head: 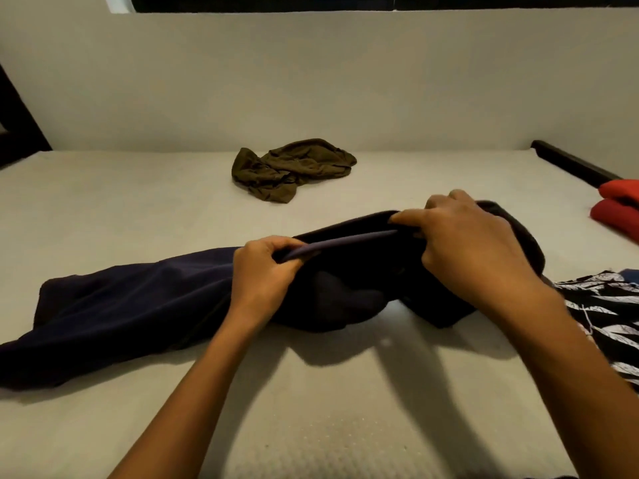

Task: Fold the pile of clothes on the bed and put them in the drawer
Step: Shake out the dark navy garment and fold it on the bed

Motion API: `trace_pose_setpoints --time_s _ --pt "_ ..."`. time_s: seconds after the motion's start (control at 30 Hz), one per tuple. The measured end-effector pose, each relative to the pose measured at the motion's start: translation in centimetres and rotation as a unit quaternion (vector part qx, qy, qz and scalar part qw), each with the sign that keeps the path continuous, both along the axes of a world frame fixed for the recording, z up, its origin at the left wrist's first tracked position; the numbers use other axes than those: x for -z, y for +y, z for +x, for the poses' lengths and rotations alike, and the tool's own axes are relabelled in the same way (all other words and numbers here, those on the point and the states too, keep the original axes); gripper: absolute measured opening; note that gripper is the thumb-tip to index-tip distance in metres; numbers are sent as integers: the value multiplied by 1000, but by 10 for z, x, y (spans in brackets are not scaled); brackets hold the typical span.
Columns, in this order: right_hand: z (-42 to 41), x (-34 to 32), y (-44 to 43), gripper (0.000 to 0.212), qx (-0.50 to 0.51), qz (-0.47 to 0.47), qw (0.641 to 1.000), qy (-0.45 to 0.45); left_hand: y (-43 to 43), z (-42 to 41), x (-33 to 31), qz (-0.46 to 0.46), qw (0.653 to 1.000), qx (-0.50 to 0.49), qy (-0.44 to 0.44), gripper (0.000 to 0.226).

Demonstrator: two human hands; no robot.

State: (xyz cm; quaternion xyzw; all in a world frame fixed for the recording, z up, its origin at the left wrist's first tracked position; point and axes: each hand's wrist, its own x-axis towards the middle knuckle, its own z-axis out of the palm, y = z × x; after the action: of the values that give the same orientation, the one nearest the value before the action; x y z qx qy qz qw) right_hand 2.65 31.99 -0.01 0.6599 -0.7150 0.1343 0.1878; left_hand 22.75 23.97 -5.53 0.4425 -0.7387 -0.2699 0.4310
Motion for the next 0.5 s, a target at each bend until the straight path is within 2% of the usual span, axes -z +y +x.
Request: trace_pose_setpoints --time_s 0.07,0.1,0.17,0.2,0.23,0.3,0.37,0.43,0.5 --pt "0 24 -20 55 -4 -16 1000 25 -6 0 8 -36 996 -12 -84 28" --pt "-3 40 -31 62 -8 37 999 27 -8 0 14 -40 989 -14 -143 40" --pt "-11 67 -43 69 5 192 980 -48 -7 1 23 -13 972 2 -233 59" --pt "-16 75 -45 68 11 234 969 -83 -6 3 25 -13 966 7 -260 63" --pt "-19 81 -46 66 3 221 970 -102 -6 5 27 -24 960 6 -278 65" --pt "-22 88 -43 55 -35 121 987 -96 -7 9 28 -47 957 1 -286 63" --pt "-20 85 -40 34 -48 43 993 -99 -8 13 27 -60 962 -1 -267 60" --pt "-15 82 -36 23 -85 54 991 -87 -7 12 27 -68 968 15 -243 58" --pt "-10 85 -33 33 -113 134 983 -51 -6 10 26 -84 969 29 -229 59"
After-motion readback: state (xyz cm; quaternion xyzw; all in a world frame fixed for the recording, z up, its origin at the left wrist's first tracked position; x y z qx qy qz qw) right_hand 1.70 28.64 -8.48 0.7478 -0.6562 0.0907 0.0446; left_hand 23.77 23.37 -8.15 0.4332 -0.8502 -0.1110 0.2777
